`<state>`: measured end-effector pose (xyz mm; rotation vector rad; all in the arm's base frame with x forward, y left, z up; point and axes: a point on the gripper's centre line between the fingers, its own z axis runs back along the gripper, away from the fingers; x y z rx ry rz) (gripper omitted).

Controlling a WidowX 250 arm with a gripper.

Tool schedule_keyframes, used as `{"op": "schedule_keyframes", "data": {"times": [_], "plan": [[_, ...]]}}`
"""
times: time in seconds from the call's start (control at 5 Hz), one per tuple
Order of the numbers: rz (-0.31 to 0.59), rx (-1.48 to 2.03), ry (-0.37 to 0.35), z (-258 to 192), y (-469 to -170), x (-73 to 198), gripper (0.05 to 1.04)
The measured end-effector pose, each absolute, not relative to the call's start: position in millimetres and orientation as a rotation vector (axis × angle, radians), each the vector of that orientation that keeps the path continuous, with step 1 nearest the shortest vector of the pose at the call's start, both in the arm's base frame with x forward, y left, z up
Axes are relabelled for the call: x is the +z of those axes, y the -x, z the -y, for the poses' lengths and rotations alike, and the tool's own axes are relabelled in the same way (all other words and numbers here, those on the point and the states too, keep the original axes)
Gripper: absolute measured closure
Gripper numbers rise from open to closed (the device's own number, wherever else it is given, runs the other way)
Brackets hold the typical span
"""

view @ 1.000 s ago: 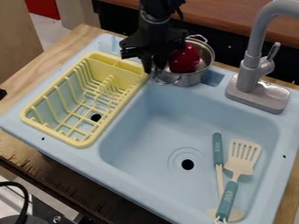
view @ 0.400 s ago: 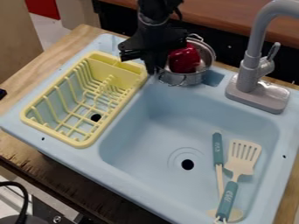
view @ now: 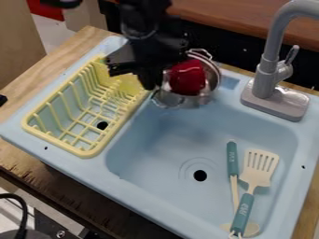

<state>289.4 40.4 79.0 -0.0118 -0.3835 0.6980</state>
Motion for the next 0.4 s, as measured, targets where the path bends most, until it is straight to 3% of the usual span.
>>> {"op": "schedule_keyframes", "data": {"times": [0.4], "plan": [[0.334,0.583,0.049,-29.2,-242.1,68.4,1.028]]}}
